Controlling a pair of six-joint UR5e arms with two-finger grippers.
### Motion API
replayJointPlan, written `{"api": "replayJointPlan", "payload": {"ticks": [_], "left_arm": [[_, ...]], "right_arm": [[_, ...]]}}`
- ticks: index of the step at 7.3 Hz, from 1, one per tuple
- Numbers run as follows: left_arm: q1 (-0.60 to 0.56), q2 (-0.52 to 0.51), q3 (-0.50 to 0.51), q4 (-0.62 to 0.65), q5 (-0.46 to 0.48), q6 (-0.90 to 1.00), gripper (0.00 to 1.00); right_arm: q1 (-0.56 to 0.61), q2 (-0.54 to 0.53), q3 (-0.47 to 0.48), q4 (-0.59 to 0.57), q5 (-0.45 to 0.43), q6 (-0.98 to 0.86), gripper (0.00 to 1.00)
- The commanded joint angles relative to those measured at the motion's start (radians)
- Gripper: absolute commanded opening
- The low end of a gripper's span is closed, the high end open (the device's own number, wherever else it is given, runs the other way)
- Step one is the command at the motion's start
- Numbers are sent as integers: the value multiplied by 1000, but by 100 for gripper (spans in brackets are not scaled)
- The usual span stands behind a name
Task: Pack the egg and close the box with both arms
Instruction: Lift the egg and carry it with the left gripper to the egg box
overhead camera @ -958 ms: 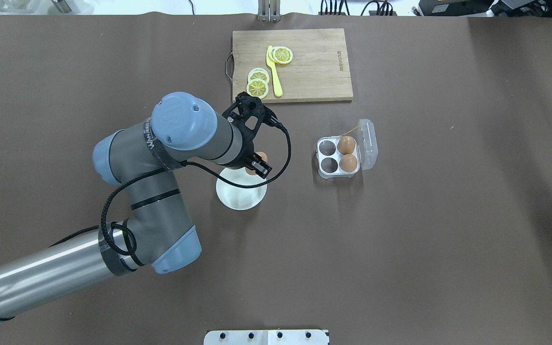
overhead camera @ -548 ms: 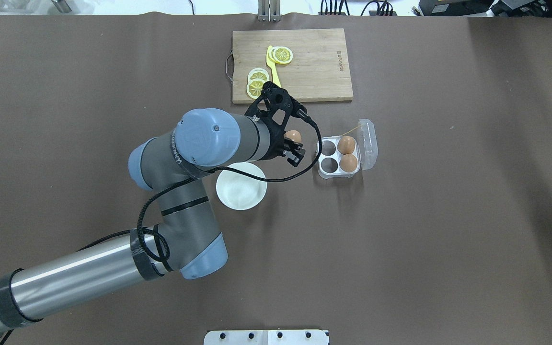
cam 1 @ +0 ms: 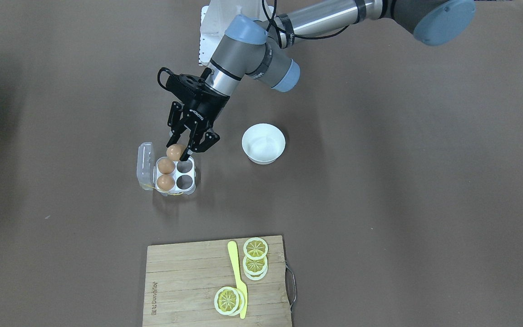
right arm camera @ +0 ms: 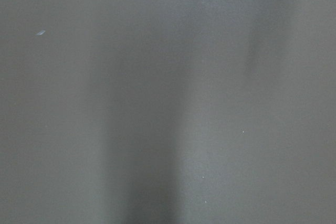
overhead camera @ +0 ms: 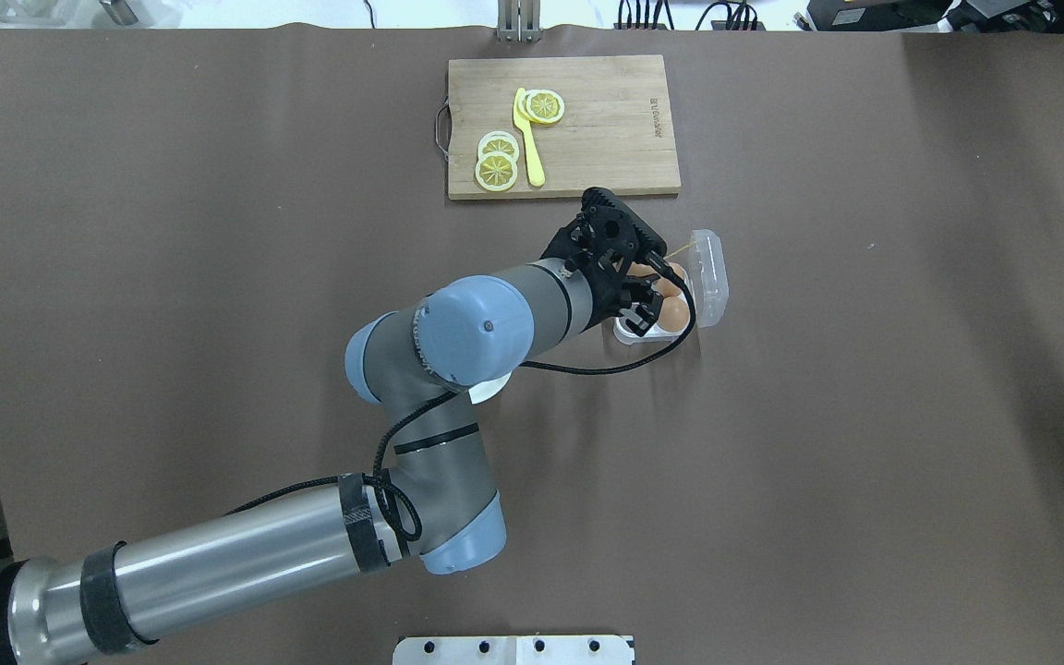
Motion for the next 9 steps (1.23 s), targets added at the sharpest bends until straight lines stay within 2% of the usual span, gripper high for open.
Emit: {"api": "replayJointPlan", "payload": {"ticks": [1,5,9], "left_arm": [[38,-1,112,-209,141,11,0],[57,21,137,-219,152,11,0],[64,-5,187,-218,145,12,0]], "right_arm": [[0,4,-24,1,27,-2,100],[0,16,-62,1,59,-2,100],[0,16,-74,1,61,-2,100]]}}
